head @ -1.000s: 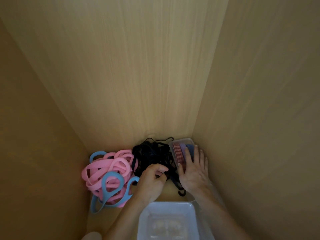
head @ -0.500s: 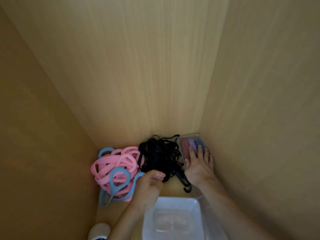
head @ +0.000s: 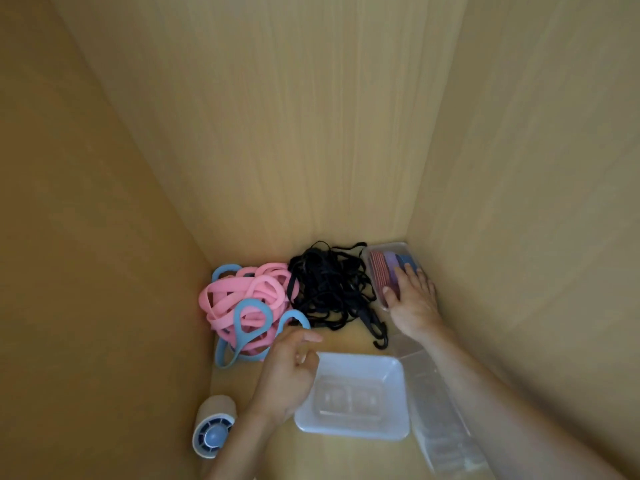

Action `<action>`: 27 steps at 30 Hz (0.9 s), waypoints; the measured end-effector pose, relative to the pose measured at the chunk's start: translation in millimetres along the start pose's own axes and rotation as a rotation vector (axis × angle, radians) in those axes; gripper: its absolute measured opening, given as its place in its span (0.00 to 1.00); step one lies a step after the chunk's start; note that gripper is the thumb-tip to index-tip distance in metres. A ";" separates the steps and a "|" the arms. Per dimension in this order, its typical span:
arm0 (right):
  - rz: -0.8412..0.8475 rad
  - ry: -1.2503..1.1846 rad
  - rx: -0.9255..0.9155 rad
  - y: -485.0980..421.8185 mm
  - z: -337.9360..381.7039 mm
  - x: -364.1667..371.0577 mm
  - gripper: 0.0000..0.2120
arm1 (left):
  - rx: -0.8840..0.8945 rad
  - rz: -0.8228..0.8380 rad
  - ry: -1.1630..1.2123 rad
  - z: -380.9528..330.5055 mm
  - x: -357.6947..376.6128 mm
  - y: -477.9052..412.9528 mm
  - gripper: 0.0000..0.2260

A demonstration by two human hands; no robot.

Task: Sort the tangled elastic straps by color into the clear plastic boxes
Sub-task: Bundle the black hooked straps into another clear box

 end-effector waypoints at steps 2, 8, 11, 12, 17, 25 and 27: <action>-0.079 -0.185 -0.006 12.7 -7.7 -7.5 0.27 | 0.042 0.013 -0.026 4.4 3.2 6.5 0.16; -0.200 -0.366 -0.101 77.0 -27.0 -2.6 0.15 | 0.252 0.182 -0.270 2.5 19.4 23.4 0.30; -0.208 -0.362 -0.148 94.4 -29.2 2.7 0.11 | 0.228 0.442 -0.407 7.5 22.6 30.8 0.55; -0.201 -0.365 -0.160 97.2 -28.9 3.4 0.11 | 0.241 0.480 -0.457 9.7 21.7 33.3 0.58; -0.134 -0.327 -0.166 88.3 -9.2 2.0 0.11 | 0.244 0.429 -0.475 14.9 9.9 43.5 0.52; -0.025 -0.033 -0.095 60.4 55.0 9.1 0.17 | 0.104 0.389 -0.534 25.4 -5.4 63.5 0.56; -0.004 0.082 -0.045 60.0 65.7 14.9 0.19 | 0.072 0.357 -0.523 24.7 -9.6 67.1 0.58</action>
Point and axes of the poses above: each hand's wrist, its own y-axis away from the middle knuckle, its own x-axis out of the palm, z = x × y, the point moved 1 cm from there along -y, towards the middle knuckle, and after that the axes turned 13 degrees about x, right-handed, at the moved point
